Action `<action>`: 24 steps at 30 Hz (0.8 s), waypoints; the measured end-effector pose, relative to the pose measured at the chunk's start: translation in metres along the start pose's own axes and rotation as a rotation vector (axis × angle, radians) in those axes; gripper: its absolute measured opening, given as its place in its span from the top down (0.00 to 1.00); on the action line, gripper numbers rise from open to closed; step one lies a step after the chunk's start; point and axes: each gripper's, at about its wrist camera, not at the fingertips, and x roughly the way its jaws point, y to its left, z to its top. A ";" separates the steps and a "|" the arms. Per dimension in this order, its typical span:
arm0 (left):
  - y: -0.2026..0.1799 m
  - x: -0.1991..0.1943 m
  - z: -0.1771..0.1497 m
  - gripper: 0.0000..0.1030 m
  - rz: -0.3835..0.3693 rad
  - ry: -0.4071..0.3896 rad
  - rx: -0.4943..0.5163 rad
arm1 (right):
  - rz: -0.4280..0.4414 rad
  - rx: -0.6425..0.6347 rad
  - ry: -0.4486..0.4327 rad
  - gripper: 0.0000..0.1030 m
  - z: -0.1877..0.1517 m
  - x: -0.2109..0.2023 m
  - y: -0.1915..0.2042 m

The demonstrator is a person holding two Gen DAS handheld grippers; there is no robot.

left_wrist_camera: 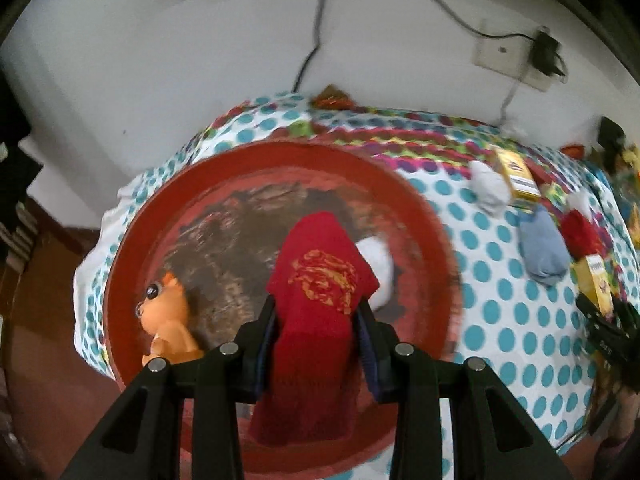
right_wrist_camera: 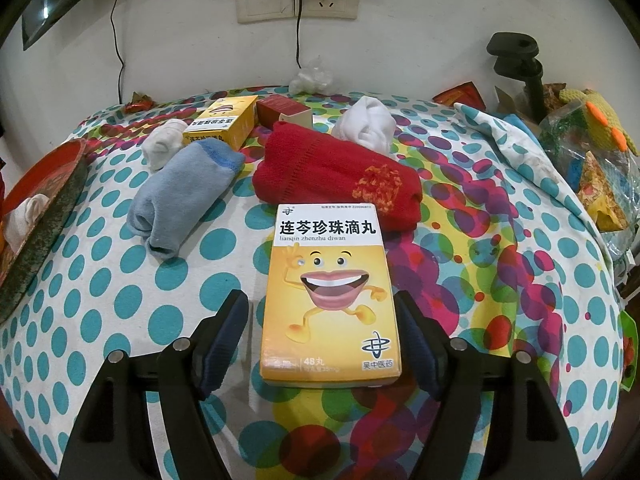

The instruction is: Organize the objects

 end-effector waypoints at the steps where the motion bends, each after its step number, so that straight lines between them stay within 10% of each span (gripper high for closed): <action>1: 0.005 0.004 0.001 0.64 0.008 0.007 -0.008 | 0.000 0.000 0.000 0.31 0.000 0.000 0.000; 24: 0.083 0.071 0.023 0.64 0.107 0.093 -0.121 | -0.001 -0.001 0.000 0.31 0.000 0.000 0.000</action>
